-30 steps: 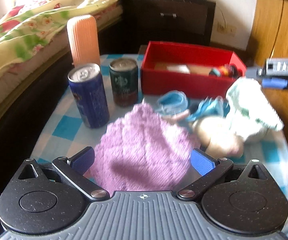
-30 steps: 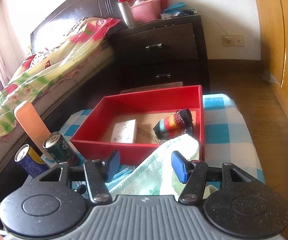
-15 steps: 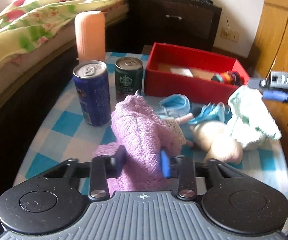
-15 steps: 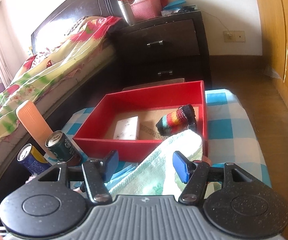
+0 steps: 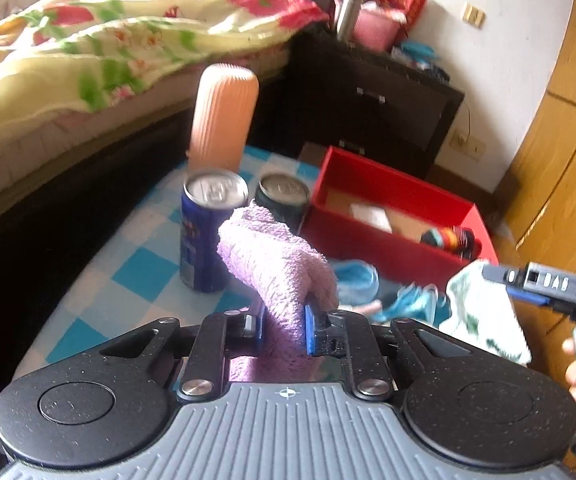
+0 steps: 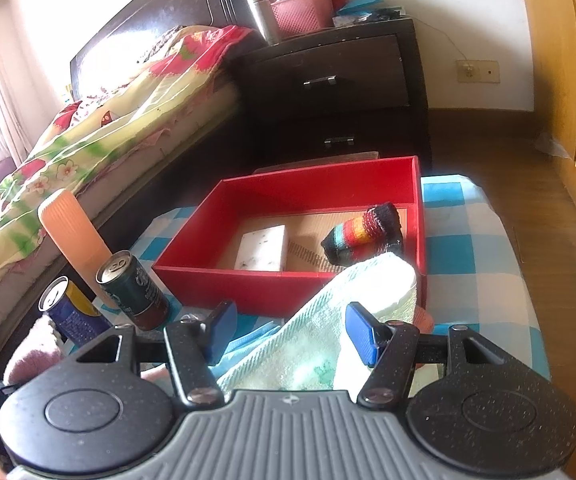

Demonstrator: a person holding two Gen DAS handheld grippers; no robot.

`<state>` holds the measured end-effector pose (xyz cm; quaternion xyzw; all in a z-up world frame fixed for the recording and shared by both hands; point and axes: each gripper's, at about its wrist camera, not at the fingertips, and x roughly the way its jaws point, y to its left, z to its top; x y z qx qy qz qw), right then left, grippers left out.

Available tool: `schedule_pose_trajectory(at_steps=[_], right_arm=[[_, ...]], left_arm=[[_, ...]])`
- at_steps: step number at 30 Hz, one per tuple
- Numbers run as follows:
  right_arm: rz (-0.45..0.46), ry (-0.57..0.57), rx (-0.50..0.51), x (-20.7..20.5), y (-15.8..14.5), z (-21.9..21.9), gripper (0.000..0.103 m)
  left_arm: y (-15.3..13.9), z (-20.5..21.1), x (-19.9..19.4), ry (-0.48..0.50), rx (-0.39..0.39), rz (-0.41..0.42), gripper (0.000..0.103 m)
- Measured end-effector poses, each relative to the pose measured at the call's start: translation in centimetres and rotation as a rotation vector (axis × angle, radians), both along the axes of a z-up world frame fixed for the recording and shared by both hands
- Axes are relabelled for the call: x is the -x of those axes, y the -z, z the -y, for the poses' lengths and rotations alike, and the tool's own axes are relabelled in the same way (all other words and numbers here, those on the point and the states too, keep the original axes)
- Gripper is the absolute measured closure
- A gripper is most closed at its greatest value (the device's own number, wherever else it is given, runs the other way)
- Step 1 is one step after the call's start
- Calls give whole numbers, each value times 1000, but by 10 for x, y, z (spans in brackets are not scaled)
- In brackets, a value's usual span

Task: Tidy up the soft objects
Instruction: 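Grasp the purple towel with the left tool, then move the right tool to the pale green towel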

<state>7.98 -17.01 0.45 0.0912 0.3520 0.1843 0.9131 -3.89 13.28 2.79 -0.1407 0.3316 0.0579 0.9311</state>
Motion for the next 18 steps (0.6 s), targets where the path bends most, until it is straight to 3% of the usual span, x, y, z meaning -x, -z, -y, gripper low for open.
schedule_pose_trajectory(at_steps=[13,18], right_arm=[[-58,9,46,5,13,11,65],[-41,33,75,6,11,12,64]], left_arm=[[-3,3,-4,23,12,31,87],[-2,2,-3,30,7,27,86]])
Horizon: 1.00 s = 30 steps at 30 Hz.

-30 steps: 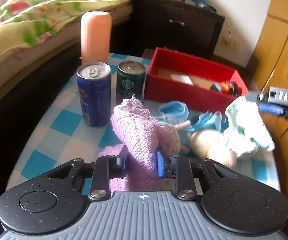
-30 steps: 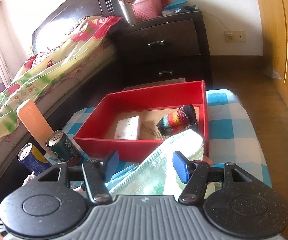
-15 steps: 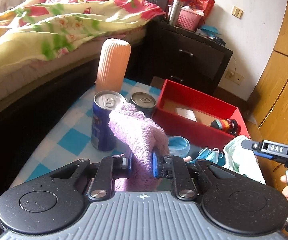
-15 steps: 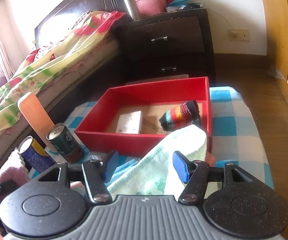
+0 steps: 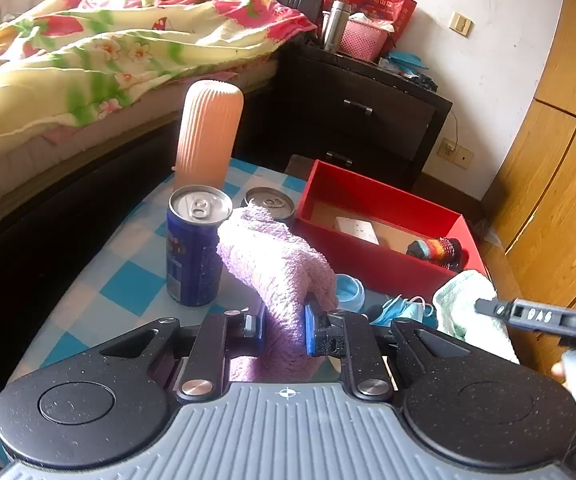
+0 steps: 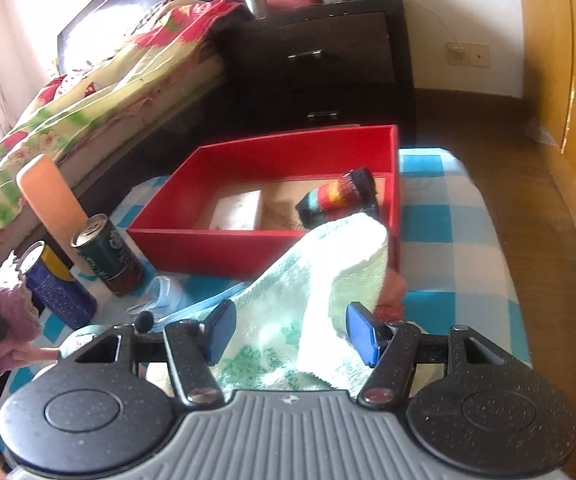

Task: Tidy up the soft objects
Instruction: 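Move the right tool to the pale green towel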

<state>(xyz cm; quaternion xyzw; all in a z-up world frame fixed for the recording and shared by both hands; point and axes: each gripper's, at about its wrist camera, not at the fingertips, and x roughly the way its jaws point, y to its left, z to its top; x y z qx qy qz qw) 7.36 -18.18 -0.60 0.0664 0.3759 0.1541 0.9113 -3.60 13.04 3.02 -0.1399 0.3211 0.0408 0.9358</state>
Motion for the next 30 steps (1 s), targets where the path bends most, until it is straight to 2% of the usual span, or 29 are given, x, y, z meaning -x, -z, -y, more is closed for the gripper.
schedule_pose_trajectory(at_steps=[1,2,4,9,11,14,21,22,24,25,26,28,30], right_arm=[[11,17,4,-1,-2,4,60],[10,43,10,-3,-2,8,50],[-15,86,17,-8,2,15,43],[-106,76,15,-13,19,13,42],[-127,57,28,-13,26,6,37],[-163,24,15,-10,33,-4,35],[-168,7,35,-13,37,-24,29],[-157,-11,44,-13,37,-27,31],[-135,-37,51,-12,35,-28,47],[-142,-36,45,-13,34,-26,63],[-155,-34,27,-14,32,-22,73],[-175,-31,-10,-16,30,-13,83],[-188,-38,-57,-17,28,-4,89]], left_arm=[[0,0,0,2,1,-2,86],[1,0,-1,4,3,-5,86],[1,2,-2,13,3,-9,86],[1,12,-3,47,-15,-4,86],[2,14,-4,59,-17,-9,86],[3,16,-5,68,-14,-14,85],[6,24,-7,96,-24,-23,84],[7,25,-7,99,-27,-25,84],[7,26,-7,102,-28,-28,84],[7,26,-7,103,-27,-28,84],[7,26,-7,106,-27,-27,84],[7,27,-7,108,-29,-25,83],[7,28,-8,111,-28,-24,83]])
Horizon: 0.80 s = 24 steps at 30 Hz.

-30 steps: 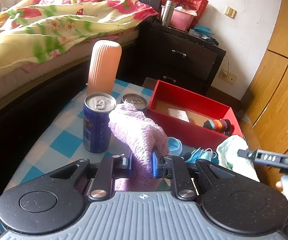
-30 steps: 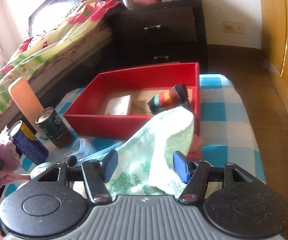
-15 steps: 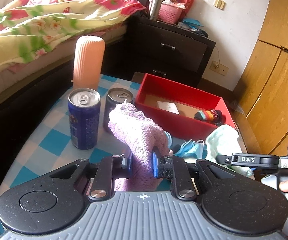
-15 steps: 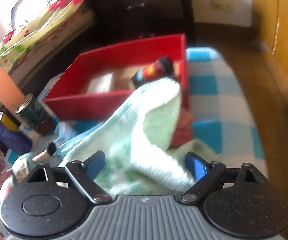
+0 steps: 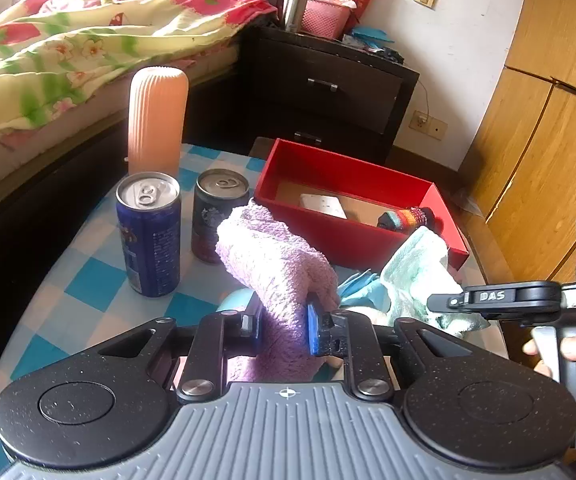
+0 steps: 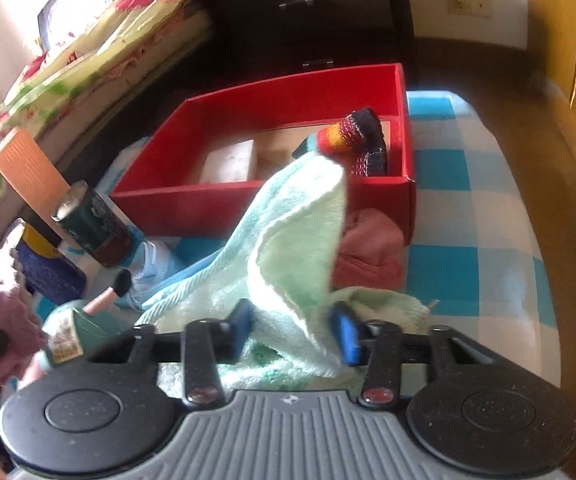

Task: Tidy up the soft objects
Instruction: 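Move the right tool to the pale green towel, then close the right tool on the pale green towel edge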

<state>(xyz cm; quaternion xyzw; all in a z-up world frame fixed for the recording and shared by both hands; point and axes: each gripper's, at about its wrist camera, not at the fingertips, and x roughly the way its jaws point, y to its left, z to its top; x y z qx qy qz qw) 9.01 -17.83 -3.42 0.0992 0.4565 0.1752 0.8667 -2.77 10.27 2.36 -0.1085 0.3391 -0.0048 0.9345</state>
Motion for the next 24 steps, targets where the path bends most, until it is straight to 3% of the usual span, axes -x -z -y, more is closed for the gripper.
schedule_pose_trajectory(at_steps=[5,10,12,13,17,19,21,24], right_arm=[[12,-3,-46,2,-7,12,103],[11,-3,-83,2,-11,15,103],[-52,-6,-143,0,-6,19,103],[-80,0,-167,-1,-4,21,96],[-111,-38,-117,1,4,7,44],[-79,-79,-58,5,4,-8,37],[-37,-91,4,6,7,-20,37],[-43,-93,9,4,11,-24,46]], left_arm=[[0,4,-1,13,-2,3,80],[2,7,-3,20,-8,1,79],[2,7,-3,22,-7,1,79],[2,8,-4,25,-7,0,79],[2,11,-5,43,-11,1,78],[3,14,-5,51,-20,0,77],[4,15,-5,57,-26,-2,77],[5,15,-5,58,-30,-6,77]])
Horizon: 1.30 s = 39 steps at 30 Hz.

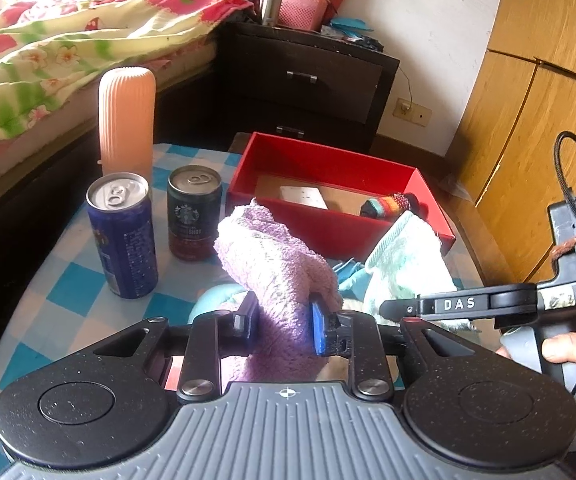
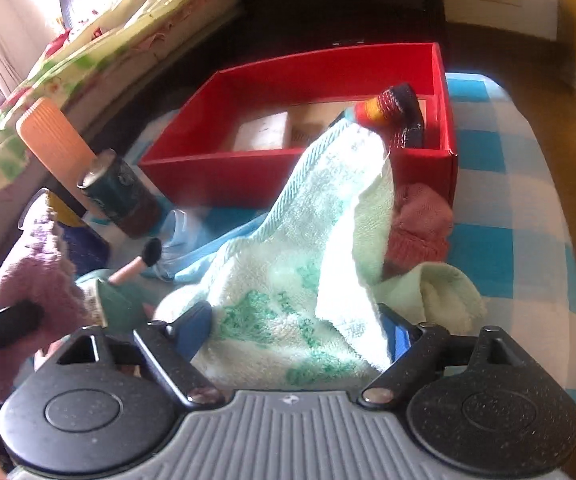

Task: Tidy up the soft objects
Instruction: 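Close the right tool on the pale green towel edge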

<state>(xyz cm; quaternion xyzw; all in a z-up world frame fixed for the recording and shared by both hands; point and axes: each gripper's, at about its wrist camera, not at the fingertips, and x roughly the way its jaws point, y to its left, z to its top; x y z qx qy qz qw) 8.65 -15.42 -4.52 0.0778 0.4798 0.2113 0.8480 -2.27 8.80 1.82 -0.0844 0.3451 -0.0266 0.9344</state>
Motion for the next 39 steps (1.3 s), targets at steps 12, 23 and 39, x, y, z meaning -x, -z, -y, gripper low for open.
schedule_pose_trajectory(at_steps=[12,23,39], right_arm=[[-61,10,-199,0,-14,29,103],[-106,-13,-160,-1,-7,30,64],[-104,-97,-161,19,-10,31,103]], left_arm=[[0,7,-1,12,-11,12,75],[0,17,-4,46,-16,9,73],[-3,18,-1,47,-9,22,71]])
